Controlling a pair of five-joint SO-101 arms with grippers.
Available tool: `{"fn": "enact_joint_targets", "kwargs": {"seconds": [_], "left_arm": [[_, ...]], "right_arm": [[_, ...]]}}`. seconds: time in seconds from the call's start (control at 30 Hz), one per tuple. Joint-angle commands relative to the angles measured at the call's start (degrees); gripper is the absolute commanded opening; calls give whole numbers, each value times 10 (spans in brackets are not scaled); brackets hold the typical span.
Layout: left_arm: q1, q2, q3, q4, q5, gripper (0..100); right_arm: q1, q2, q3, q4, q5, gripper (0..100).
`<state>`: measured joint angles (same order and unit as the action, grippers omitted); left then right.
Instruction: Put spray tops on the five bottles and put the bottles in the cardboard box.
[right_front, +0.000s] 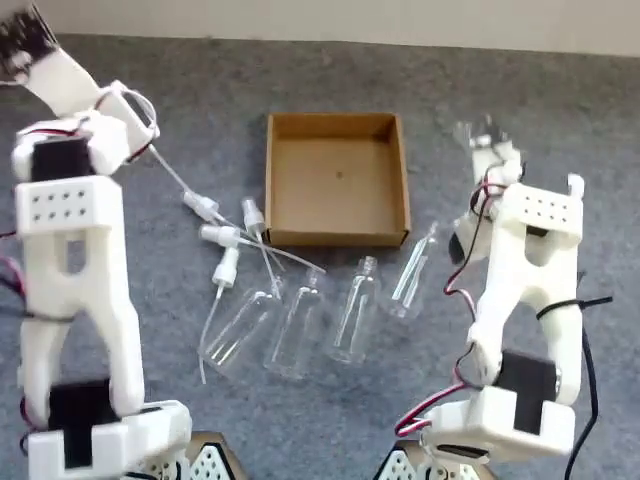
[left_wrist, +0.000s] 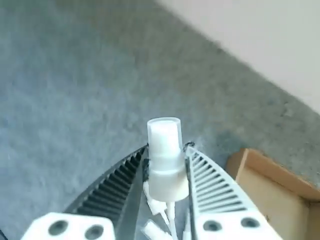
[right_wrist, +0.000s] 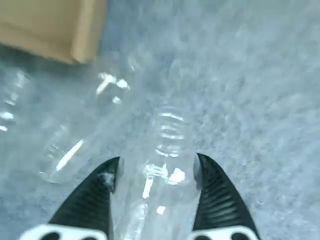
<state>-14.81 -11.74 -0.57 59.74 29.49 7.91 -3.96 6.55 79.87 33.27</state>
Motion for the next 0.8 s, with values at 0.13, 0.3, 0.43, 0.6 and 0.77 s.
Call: {"fn": "enact_joint_targets", "kwargs": {"seconds": [0.13, 0.3, 0.43, 0.6, 0.77], "left_arm": [[45, -229, -49, 120, -200, 11], [129, -343, -27, 147, -224, 11], [206, -385, -29, 146, -222, 9], [305, -372, -29, 55, -222, 7], [365, -338, -30, -51, -222, 7]], "right_arm": [[-140, -166, -104, 41, -92, 5], [-236, -294, 28, -65, -144, 5], [-292, -422, 223, -206, -178, 5], [-343, -574, 460, -361, -236, 5], [-386, -676, 604, -433, -264, 5]]}}
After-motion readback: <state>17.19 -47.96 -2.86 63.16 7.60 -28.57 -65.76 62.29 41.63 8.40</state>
